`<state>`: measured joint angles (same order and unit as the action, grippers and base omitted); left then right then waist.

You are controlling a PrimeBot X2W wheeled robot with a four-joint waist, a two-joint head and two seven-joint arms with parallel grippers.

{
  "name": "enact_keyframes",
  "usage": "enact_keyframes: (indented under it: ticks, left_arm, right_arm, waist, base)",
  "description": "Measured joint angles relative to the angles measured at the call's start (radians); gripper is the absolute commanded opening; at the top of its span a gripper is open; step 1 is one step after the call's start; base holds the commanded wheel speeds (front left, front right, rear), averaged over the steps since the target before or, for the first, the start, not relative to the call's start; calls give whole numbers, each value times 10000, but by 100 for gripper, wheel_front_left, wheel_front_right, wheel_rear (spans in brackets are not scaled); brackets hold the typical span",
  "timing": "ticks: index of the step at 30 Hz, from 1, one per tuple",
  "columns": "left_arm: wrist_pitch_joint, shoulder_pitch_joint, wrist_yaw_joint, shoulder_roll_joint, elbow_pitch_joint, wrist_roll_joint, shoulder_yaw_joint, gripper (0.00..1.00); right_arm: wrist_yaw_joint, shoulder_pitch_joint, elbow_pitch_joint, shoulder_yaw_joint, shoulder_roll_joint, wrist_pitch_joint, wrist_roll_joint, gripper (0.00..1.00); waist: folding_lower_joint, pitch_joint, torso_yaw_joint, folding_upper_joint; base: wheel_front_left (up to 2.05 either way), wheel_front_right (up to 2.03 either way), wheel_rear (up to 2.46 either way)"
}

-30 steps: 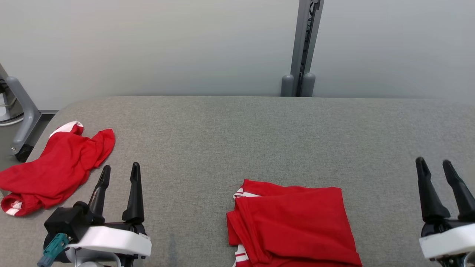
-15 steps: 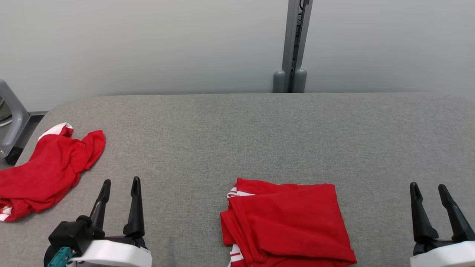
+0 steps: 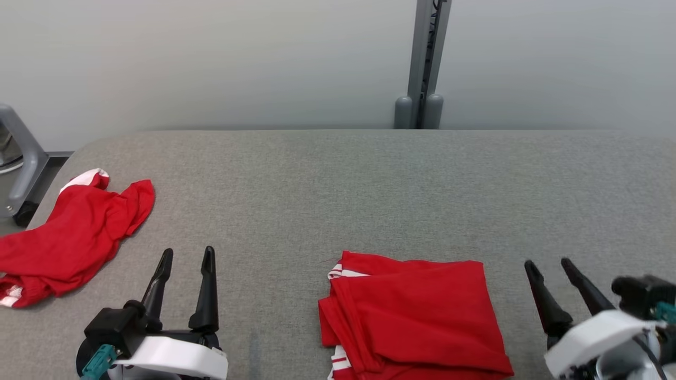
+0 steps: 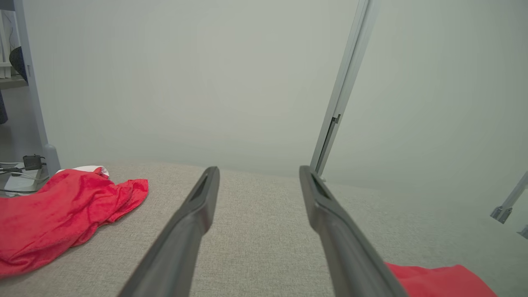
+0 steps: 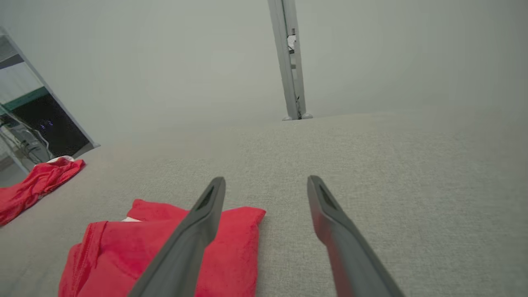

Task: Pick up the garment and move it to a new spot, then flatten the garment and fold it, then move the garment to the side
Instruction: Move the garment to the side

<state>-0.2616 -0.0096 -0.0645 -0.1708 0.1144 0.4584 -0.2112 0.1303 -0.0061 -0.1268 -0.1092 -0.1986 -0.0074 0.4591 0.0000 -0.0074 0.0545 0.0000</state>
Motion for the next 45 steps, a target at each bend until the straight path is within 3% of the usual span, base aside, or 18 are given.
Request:
enact_keyframes:
  ticks: [12, 20, 23, 24, 25, 26, 27, 37, 45]
  left_arm:
    - [2, -660, 255, 165, 295, -23, -303, 100]
    - [2, -792, 299, 238, 479, -21, -347, 100]
    - [2, -872, 345, 247, 500, -19, -336, 100]
    - [2, -886, 359, 251, 508, -19, -330, 100]
    - [2, -889, 359, 249, 525, -19, -316, 100]
    - [0, -889, 359, 249, 537, -21, -307, 100]
    - [0, -890, 360, 249, 545, -21, -295, 100]
    - [0, -1046, 481, 284, 510, -171, -483, 100]
    - [-13, -1900, 732, 349, 113, -328, -830, 100]
  right_arm:
    - [0, -2149, -3210, 531, 920, 3237, -274, 100]
    - [2, -2488, -4380, 1503, 1241, 5039, -21, 100]
    - [2, -2545, -4378, 1609, 1283, 5212, -67, 100]
    - [2, -2568, -4364, 1615, 1302, 5212, -63, 81]
    - [2, -2586, -4345, 1609, 1325, 5198, -50, 40]
    - [2, -2601, -4322, 1590, 1348, 5158, -36, 12]
    - [2, -2609, -4303, 1572, 1354, 5108, -15, 0]
    - [2, -2951, -3804, 1030, 1384, 4472, 54, 0]
    - [2, -4640, -3202, 426, 466, 4255, 81, 0]
  waist:
    - [0, 473, 953, 0]
    - [0, 698, 1546, 0]
    - [0, 788, 1628, 0]
    - [0, 806, 1639, 0]
    - [0, 808, 1635, 0]
    - [0, 807, 1623, 0]
    - [0, 804, 1605, 0]
    - [0, 870, 1141, 0]
    - [0, 1791, 711, 0]
  base:
    - [0, 0, 0]
    - [0, 0, 0]
    - [0, 0, 0]
    - [0, 0, 0]
    - [0, 0, 0]
    - [0, 0, 0]
    - [0, 0, 0]
    - [0, 0, 0]
    - [0, 0, 0]
